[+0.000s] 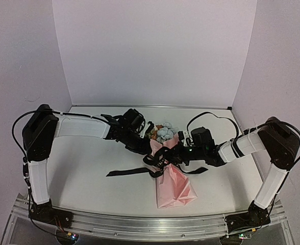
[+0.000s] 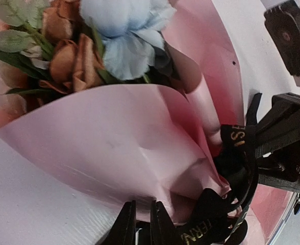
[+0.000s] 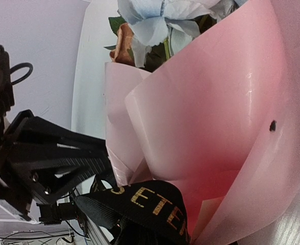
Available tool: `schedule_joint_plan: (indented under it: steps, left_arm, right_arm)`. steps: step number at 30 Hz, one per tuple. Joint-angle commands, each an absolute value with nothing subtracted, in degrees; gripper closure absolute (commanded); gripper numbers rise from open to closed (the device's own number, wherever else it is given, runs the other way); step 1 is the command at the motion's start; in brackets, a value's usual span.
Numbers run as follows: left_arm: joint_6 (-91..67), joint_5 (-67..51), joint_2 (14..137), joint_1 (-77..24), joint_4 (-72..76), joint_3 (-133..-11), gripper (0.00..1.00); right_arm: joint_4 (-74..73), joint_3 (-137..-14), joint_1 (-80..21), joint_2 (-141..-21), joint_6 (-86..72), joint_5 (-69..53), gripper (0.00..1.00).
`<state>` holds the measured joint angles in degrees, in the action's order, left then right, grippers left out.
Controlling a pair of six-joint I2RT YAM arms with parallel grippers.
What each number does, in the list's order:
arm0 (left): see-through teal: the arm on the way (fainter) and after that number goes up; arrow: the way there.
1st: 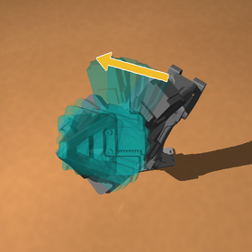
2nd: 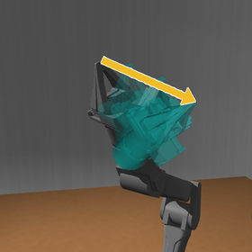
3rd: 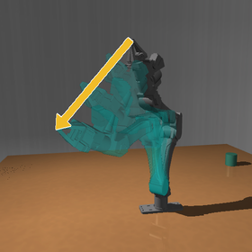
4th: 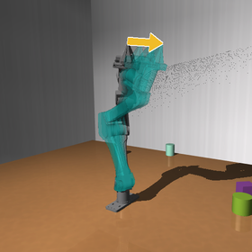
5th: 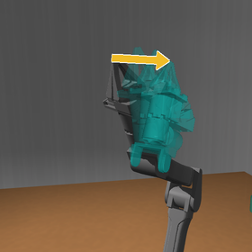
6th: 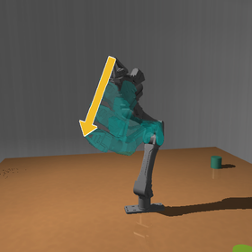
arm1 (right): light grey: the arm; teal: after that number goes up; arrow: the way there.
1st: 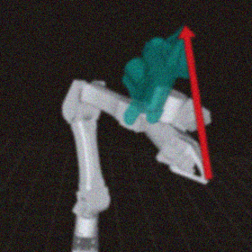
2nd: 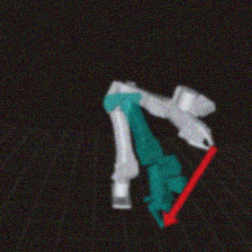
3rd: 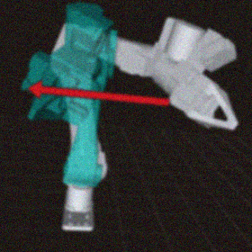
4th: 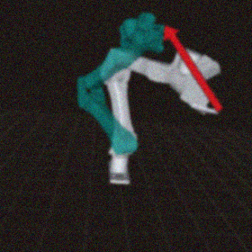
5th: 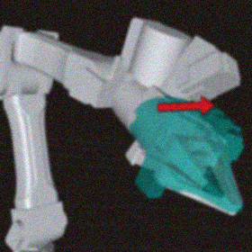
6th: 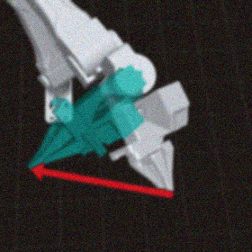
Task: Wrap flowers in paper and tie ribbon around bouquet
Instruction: Cross the ribbon over the folded bouquet.
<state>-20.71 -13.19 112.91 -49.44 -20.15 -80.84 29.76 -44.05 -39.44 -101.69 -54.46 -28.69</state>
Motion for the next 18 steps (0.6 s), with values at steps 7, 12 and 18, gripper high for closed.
schedule_joint_plan:
  steps: [7, 12, 18]
  left_arm:
    - [-16.7, -12.3, 114.4, -53.5, -22.9, -87.9, 0.86]
    - [-15.8, -14.5, 113.5, -53.6, -20.9, -87.3, 0.85]
    - [-15.0, -16.7, 115.3, -53.6, -21.3, -88.2, 0.83]
  right_arm:
    - [30.4, -46.1, -39.5, -101.5, -53.7, -29.9, 0.99]
    - [30.4, -46.3, -39.5, -101.7, -53.7, -30.3, 0.99]
    - [30.4, -48.4, -39.5, -102.4, -54.6, -33.4, 0.99]
